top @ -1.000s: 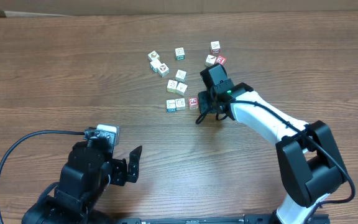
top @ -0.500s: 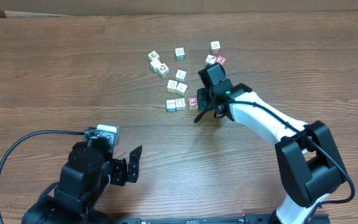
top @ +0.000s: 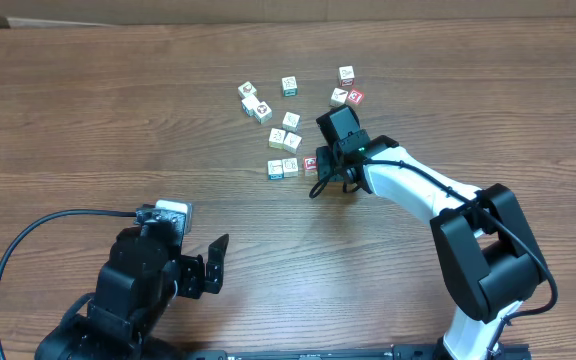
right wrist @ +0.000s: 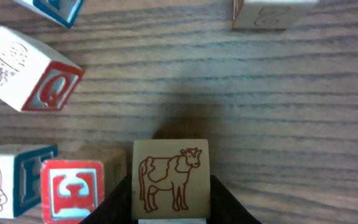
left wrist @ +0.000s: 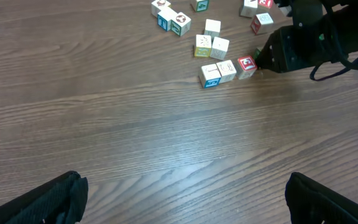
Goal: Form a horizontal line
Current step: 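Carry the cow block left and lower it beside the red block, then release the cow block at the row end and raise the right gripper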
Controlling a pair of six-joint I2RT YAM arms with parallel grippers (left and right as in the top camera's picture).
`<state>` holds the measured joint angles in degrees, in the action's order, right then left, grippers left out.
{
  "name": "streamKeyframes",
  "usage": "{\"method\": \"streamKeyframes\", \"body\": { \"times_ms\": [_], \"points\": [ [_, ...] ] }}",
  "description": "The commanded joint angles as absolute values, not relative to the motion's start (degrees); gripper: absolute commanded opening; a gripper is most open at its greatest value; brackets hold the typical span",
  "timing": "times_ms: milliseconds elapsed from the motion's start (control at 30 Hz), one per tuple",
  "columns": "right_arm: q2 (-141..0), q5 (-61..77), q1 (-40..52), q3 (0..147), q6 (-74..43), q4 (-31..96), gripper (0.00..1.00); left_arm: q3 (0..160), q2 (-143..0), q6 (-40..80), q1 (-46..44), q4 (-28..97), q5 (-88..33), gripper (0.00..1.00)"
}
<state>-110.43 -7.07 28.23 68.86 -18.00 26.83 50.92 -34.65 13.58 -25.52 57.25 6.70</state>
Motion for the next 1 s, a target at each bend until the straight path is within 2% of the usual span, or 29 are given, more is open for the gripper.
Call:
{"method": "streamKeyframes", "body": {
  "times_ms": [0,967],
  "points": [
    [-110.9,-7.9,28.6,68.6,-18.4,25.9,0.3,50.7,-34.2,14.4,-25.9,57.2,7.5,1.0],
    [-112.3,-7.5,30.3,68.6,-18.4,25.9,0.3,50.7,-34.2,14.4,-25.9,57.2,7.5,1.0]
  ]
}}
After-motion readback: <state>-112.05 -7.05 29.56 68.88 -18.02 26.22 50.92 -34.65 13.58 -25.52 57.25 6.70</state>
